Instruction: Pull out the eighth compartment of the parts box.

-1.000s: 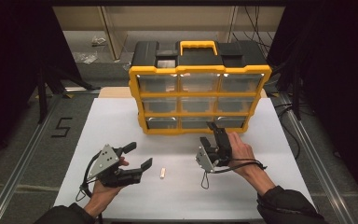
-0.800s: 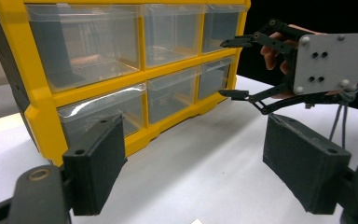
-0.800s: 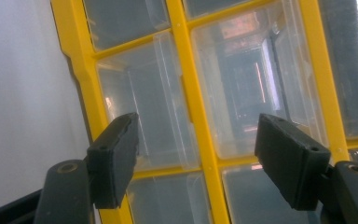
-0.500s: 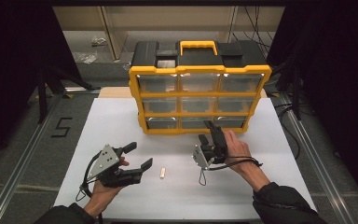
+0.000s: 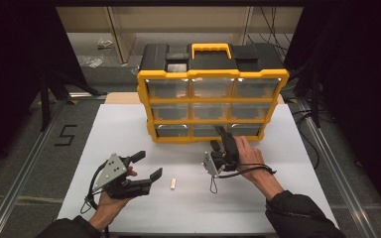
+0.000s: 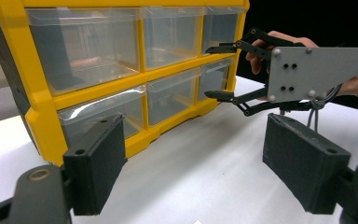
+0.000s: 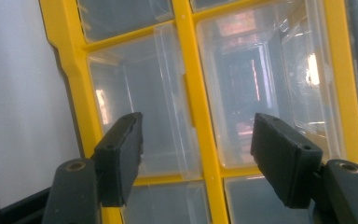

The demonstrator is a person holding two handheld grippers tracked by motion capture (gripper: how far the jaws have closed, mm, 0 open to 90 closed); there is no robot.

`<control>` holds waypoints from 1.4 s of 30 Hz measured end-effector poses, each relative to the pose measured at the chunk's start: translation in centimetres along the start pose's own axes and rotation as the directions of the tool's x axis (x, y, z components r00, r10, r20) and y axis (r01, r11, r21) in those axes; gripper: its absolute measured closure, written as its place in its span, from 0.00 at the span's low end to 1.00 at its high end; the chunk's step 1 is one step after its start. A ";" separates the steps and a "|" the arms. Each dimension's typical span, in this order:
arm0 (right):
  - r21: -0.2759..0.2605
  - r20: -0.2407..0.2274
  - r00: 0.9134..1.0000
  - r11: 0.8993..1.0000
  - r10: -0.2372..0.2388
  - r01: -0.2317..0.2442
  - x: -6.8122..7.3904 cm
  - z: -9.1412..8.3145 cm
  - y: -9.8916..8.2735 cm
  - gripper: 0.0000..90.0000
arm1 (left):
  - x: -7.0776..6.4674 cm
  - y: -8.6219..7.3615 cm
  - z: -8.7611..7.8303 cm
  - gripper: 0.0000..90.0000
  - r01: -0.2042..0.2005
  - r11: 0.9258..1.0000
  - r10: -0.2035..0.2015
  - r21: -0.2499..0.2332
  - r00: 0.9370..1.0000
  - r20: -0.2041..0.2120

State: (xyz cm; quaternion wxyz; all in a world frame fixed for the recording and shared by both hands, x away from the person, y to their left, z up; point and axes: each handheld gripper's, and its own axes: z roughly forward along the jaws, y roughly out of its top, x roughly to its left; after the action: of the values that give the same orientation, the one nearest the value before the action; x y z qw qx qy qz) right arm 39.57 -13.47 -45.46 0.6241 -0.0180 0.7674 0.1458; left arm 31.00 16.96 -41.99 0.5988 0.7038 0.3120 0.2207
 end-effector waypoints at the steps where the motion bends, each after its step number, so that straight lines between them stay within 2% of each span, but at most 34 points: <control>1: 0.000 -0.001 1.000 1.000 0.003 -0.003 0.1 0.1 0.0 0.40 | 0.0 0.0 0.0 0.23 0.001 1.000 -0.001 -0.001 1.000 0.001; 26: 0.019 -0.005 0.999 0.999 -0.038 0.038 0.7 1.9 -0.2 0.55 | 0.0 0.0 0.0 0.23 0.003 1.000 -0.003 -0.005 1.000 0.009; 37: 0.035 -0.013 0.999 0.998 -0.043 0.043 0.6 2.6 -0.4 0.61 | -0.1 0.0 0.0 0.23 0.005 1.000 -0.005 -0.006 1.000 0.009; 42: 0.037 -0.006 1.000 0.999 -0.026 0.026 0.5 2.8 -0.3 0.62 | -0.1 0.0 0.0 0.23 0.004 1.000 -0.004 -0.004 1.000 0.011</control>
State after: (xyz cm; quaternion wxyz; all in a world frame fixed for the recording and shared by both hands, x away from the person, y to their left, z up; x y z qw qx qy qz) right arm 42.18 -12.99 -46.50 0.6239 -0.0168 0.7715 0.1235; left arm 30.95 16.91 -41.94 0.6025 0.7030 0.3098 0.2165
